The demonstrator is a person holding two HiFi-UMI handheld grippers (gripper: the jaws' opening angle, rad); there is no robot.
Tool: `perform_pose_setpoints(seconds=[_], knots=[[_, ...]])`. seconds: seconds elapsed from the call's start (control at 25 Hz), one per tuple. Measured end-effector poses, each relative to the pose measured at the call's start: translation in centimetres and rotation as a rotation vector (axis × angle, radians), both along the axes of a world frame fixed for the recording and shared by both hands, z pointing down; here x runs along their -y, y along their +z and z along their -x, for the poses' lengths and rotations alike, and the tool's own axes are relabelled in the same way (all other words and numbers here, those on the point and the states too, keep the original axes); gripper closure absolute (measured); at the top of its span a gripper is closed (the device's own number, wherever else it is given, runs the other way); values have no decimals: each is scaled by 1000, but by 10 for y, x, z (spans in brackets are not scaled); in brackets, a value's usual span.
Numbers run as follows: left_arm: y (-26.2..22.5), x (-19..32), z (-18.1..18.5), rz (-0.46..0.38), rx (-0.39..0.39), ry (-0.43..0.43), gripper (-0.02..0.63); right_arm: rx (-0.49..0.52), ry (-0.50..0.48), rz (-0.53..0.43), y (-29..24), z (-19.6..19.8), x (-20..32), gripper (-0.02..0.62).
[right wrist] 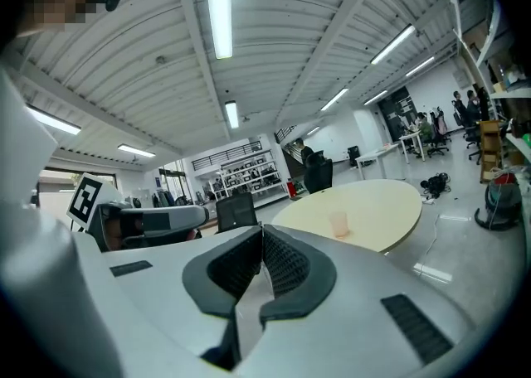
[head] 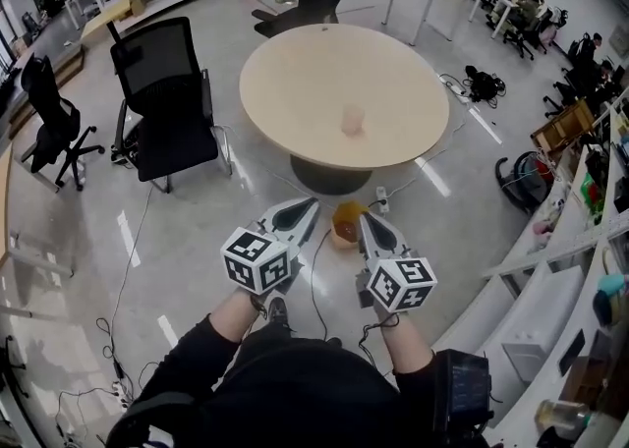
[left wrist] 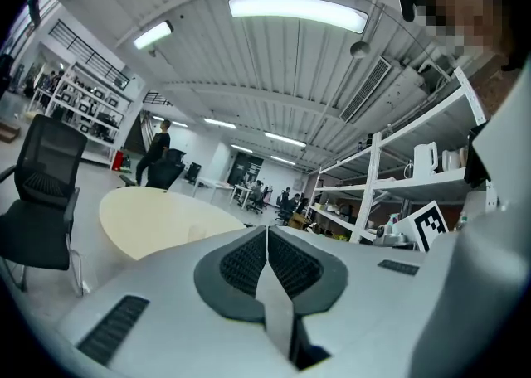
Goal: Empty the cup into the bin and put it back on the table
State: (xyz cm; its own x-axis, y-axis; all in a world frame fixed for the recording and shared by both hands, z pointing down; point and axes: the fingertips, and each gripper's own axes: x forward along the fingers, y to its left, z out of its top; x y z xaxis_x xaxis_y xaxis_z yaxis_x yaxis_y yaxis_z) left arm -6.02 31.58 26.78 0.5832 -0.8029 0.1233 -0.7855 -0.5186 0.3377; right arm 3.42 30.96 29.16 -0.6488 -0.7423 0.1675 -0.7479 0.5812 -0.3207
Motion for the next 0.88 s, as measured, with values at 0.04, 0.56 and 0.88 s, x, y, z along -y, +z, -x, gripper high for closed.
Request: perform_pose_setpoints(seconds=[0.04, 0.56, 0.88], knots=[[6, 5, 6, 15, -1, 14, 583, -1, 14, 10, 2, 7, 4, 580], [75, 60, 108, 132, -23, 79, 583, -58, 109, 94, 40, 90, 51, 580], [99, 88, 102, 180, -18, 89, 583, -52, 74, 111, 60, 94, 81, 580]])
